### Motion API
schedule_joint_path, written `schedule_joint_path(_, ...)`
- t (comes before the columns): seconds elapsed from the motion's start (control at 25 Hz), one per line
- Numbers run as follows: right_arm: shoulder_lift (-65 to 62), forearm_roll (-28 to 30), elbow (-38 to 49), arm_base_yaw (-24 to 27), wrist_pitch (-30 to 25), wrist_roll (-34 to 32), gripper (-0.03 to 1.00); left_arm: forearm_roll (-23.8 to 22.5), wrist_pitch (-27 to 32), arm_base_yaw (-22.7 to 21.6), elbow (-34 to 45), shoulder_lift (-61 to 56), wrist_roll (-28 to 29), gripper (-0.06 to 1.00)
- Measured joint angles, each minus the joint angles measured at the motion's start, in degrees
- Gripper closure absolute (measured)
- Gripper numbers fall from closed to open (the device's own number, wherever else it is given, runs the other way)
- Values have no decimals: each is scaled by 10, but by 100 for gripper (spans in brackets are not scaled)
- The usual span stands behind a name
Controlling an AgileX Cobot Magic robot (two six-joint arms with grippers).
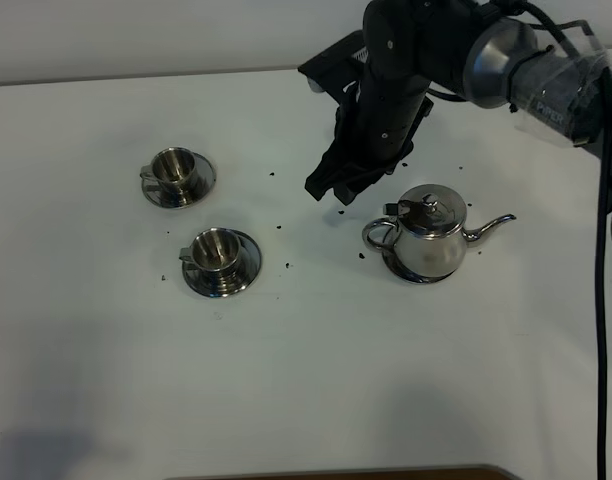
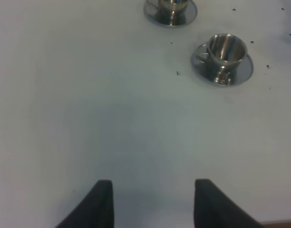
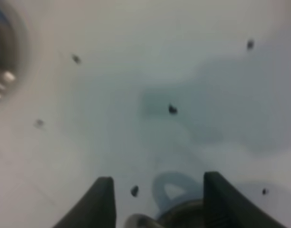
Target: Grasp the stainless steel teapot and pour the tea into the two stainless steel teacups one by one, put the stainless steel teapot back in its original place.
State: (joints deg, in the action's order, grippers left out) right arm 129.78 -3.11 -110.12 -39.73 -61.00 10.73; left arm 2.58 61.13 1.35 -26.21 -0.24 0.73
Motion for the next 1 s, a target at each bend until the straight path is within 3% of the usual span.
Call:
schedule_joint_path(0.24, 10, 31, 0, -11, -4, -11, 55, 0, 0, 0, 0, 0, 0, 49)
schedule_joint_path(1.0, 23, 21, -1, -34, -85, -18, 55, 0, 0, 0, 0, 0, 0, 49)
